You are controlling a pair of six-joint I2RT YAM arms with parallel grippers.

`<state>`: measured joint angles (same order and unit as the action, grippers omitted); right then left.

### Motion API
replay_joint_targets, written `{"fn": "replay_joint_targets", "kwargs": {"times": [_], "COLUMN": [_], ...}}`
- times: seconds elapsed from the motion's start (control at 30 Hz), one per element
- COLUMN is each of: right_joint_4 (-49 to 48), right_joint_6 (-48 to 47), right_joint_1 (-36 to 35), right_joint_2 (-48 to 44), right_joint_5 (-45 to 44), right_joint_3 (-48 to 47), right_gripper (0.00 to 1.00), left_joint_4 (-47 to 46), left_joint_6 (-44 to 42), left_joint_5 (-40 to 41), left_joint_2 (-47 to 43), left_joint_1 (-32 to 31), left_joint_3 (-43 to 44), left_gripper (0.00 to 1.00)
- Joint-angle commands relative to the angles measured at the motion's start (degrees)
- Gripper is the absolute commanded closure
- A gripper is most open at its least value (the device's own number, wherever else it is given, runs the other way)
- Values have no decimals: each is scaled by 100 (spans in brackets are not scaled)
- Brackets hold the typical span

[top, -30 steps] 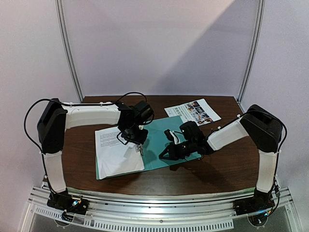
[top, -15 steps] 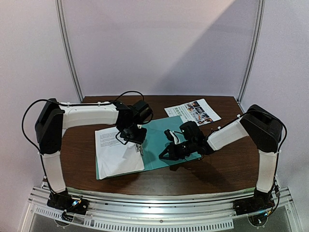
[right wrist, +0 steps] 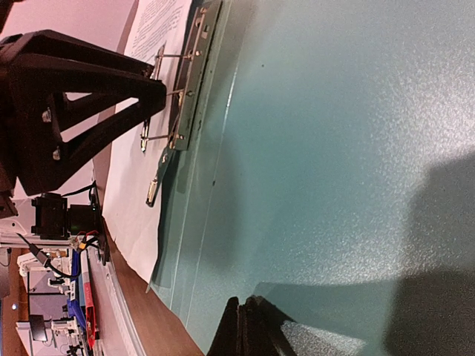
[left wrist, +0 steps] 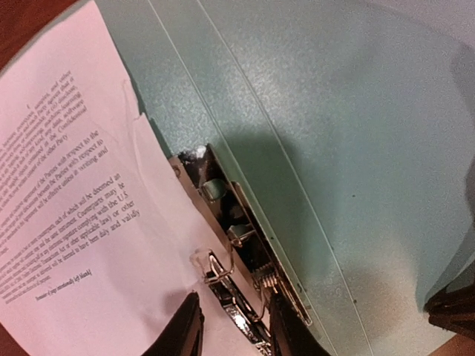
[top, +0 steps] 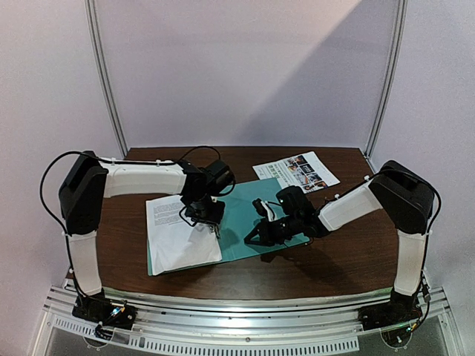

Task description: Put the files into the folder

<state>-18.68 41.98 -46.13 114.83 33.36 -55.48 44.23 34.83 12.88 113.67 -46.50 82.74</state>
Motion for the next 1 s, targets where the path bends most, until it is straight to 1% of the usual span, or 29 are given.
{"fn": "replay_joint_targets", "kwargs": {"times": [0.0,0.43,0.97], "right_joint_4": [417,519,559], "right_joint_6": [6,-53,-112], "right_joint_1": [-45,-45,-45], "right_joint_2": [163,172,178], "right_joint_5": [-85,-76,-102], "right_joint_3": [174,147,204], "right_gripper": [100,100,100], "left_joint_4": [-91,-146,8], "left_joint_6": [112,153,252], "left_joint_5": [-30,-73,-40], "left_joint_2": [78,221,244], "left_joint_1": [80,119,373], "left_joint_3": [-101,-2,331], "left_gripper": [69,80,82]}}
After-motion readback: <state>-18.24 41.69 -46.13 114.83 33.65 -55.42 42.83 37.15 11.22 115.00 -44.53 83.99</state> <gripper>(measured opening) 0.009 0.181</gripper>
